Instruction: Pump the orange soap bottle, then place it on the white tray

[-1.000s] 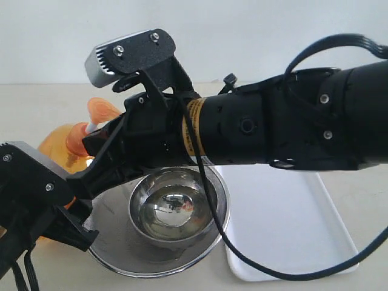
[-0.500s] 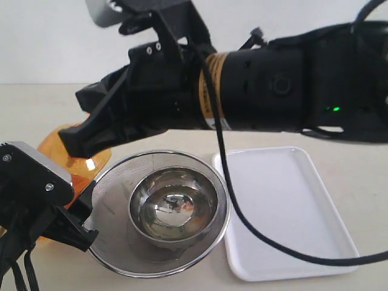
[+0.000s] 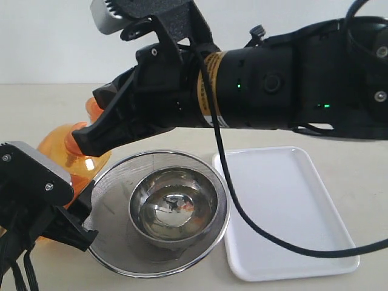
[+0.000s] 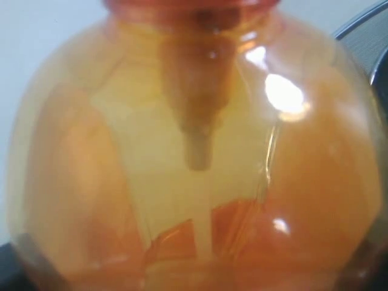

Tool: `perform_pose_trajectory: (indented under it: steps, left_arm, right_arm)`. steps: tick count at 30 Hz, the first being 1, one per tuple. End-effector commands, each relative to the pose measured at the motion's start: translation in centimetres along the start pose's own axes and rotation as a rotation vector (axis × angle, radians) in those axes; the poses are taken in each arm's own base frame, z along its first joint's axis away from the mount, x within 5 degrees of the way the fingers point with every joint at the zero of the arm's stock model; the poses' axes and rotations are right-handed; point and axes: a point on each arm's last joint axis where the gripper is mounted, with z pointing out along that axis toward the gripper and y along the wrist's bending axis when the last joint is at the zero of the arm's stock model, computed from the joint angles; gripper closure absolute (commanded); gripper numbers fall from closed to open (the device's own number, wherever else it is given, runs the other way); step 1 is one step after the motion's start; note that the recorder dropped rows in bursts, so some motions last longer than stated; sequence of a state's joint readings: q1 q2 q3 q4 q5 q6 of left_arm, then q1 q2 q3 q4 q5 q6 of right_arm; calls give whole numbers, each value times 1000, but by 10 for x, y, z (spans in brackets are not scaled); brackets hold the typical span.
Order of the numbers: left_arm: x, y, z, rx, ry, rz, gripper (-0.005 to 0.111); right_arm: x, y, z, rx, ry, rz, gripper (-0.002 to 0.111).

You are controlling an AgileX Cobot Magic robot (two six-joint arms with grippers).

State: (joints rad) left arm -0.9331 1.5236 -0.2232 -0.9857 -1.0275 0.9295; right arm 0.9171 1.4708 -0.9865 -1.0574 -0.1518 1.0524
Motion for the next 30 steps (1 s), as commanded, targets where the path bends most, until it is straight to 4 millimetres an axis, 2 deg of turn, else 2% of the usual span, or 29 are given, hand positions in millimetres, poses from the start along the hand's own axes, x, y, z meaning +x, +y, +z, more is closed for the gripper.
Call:
perform_pose_trajectory:
  steps: [1, 13, 20, 30]
  left_arm:
    - [-9, 3, 0, -41, -68, 6, 102]
    - [-10, 2, 0, -36, -76, 12, 102]
    - [-10, 2, 0, -35, -77, 13, 102]
    - [-10, 2, 0, -35, -77, 13, 102]
  right_arm:
    - [1, -1, 2, 4, 7, -9, 108]
    - [1, 0, 2, -4, 2, 18, 108]
    - [14, -1, 15, -11, 48, 34, 108]
    - [15, -2, 16, 0, 58, 36, 108]
